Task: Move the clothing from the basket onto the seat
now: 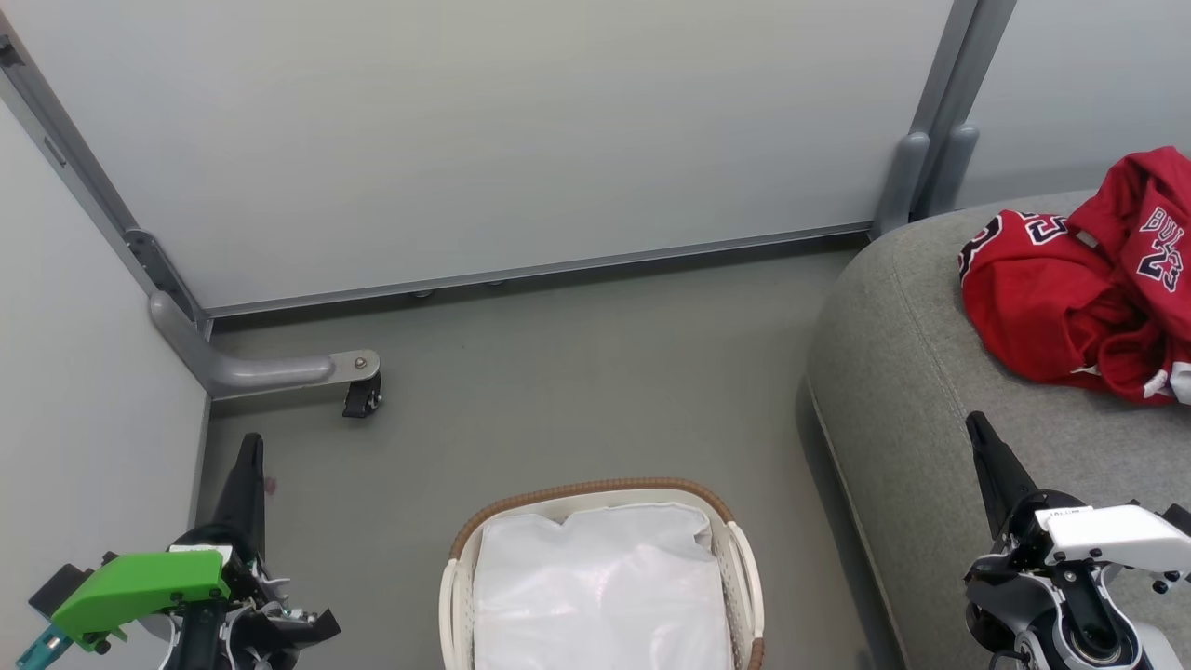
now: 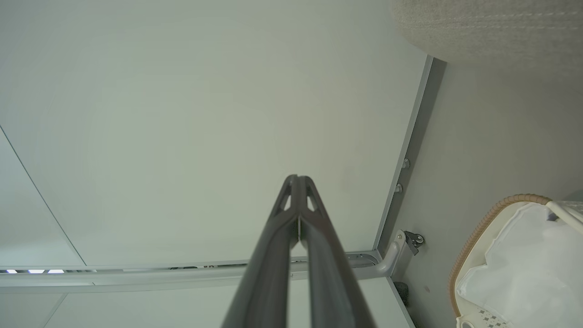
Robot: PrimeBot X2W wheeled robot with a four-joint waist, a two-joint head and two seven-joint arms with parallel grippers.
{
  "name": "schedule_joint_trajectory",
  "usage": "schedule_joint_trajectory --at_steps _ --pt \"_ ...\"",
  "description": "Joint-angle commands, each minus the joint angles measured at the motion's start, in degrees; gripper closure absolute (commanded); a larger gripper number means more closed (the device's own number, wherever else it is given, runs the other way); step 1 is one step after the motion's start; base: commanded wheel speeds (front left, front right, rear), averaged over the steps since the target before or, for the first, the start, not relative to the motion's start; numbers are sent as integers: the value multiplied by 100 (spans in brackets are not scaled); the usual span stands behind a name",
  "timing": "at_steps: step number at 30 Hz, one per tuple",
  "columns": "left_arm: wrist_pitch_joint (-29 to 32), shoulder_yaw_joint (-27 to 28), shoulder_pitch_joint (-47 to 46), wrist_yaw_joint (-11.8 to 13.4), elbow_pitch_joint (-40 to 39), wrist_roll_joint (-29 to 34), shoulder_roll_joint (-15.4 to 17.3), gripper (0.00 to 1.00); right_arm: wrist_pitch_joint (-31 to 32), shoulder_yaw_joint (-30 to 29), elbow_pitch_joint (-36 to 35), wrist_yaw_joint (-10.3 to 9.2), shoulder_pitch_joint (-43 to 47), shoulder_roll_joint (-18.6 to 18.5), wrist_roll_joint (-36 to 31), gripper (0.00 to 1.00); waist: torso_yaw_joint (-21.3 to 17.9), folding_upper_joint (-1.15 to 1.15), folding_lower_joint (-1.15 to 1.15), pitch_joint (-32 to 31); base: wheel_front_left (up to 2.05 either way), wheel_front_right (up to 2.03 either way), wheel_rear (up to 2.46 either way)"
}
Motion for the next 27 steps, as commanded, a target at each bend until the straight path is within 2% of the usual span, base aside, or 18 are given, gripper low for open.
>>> schedule_joint_trajectory --at_steps 1,27 --pt "26 10 -51 -35 -13 -25 37 100 17 -13 -24 2 60 -34 20 100 0 0 0 0 0 0 0" --pt "26 10 -50 -35 -13 -24 38 100 17 -12 -23 2 60 -34 20 100 0 0 0 0 0 0 0"
